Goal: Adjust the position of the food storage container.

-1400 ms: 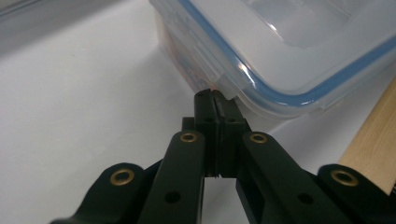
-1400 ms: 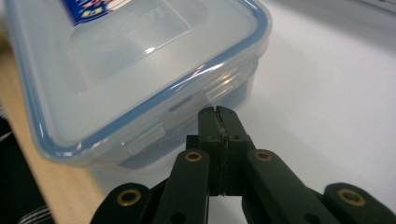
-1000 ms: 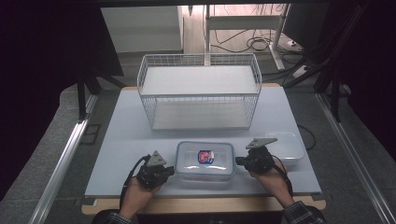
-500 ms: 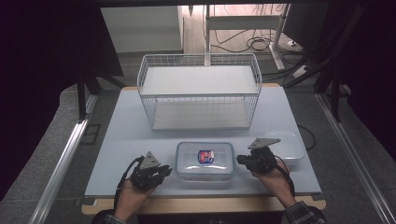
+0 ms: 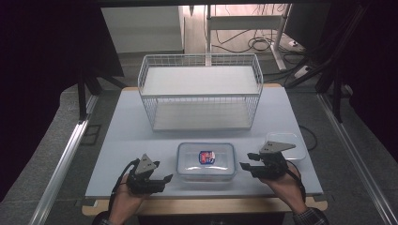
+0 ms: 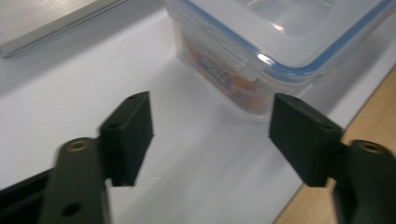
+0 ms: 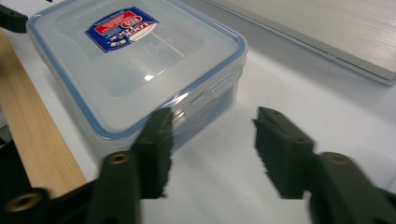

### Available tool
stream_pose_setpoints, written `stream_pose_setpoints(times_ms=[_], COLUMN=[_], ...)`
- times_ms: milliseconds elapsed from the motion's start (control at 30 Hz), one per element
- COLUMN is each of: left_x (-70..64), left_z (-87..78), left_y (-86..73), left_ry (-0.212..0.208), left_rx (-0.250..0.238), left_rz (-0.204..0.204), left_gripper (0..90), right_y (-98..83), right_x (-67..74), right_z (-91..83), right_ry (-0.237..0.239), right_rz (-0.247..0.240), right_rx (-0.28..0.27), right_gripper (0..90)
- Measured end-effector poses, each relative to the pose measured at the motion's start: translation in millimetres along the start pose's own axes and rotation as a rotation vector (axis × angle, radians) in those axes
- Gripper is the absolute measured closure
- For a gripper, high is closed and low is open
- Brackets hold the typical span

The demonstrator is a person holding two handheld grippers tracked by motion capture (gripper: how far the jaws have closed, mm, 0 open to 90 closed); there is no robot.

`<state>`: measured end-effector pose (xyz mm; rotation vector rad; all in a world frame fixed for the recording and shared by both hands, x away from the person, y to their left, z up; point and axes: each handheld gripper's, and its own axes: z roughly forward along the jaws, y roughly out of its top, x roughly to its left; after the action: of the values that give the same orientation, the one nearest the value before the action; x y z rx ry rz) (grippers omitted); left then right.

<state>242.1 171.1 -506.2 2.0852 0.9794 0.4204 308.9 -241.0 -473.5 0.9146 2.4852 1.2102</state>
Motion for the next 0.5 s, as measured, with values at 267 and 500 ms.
stream_pose_setpoints(times_ms=[267, 500], left_x=[2.3, 6.5], left_z=[3.6, 7.4], left_y=[-4.8, -9.2], left_ry=[-0.025, -0.052], left_rx=[0.022, -0.010], left_rz=[0.009, 0.043], left_gripper=[8.7, 4.8], right_y=[-0.2, -2.4], right_x=[3.1, 3.4], right_z=[-1.3, 5.6], right_ry=[0.075, 0.067], right_rz=[0.015, 0.011], right_rx=[-0.069, -0.038], right_gripper=[18.6, 11.0])
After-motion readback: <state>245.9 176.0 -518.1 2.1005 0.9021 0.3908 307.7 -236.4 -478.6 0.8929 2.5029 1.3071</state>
